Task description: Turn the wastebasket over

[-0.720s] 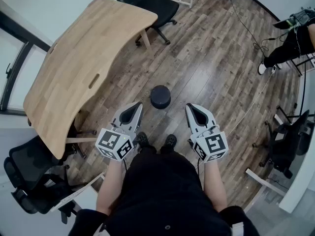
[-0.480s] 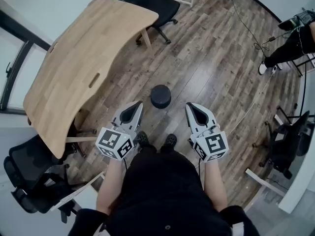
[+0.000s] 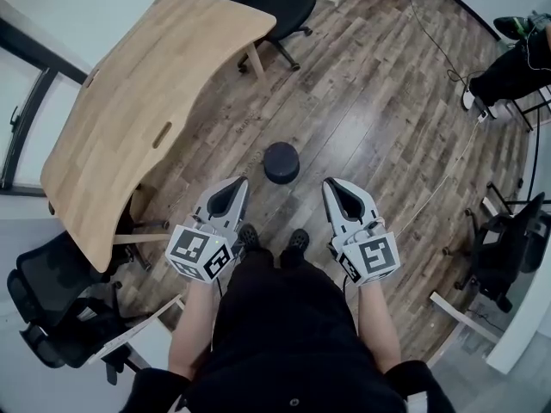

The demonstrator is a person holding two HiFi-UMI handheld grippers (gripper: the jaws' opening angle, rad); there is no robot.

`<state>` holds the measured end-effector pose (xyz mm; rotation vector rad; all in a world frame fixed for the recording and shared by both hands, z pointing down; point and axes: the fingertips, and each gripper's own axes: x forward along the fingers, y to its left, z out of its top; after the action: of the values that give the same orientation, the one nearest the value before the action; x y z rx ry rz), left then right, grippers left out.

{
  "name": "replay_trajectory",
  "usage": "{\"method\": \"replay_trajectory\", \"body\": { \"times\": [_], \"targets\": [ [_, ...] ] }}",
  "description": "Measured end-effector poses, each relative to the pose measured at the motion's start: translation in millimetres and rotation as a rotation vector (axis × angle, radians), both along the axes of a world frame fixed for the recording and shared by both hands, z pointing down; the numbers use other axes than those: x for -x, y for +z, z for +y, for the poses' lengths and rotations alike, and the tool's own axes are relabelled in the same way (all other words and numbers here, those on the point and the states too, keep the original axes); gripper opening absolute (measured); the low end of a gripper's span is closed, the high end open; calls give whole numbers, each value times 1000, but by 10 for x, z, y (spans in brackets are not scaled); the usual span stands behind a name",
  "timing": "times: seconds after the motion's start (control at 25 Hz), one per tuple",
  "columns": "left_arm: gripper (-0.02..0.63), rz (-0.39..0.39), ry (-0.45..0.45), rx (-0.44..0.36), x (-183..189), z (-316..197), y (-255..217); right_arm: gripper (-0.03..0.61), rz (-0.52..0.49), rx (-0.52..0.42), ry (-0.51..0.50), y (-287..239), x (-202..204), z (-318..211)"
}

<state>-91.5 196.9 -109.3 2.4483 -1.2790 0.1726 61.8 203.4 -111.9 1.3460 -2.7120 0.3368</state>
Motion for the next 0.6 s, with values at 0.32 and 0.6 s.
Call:
{"method": "replay_trajectory", "body": {
  "times": [0.32,0.6],
  "targets": [
    [15,-27,-37,17,-169,144,127,34,14,17,13,213,-198,123],
    [15,-33,-14,69,-247,195,296,34,1,81,-10,392,-105,159]
  ]
}}
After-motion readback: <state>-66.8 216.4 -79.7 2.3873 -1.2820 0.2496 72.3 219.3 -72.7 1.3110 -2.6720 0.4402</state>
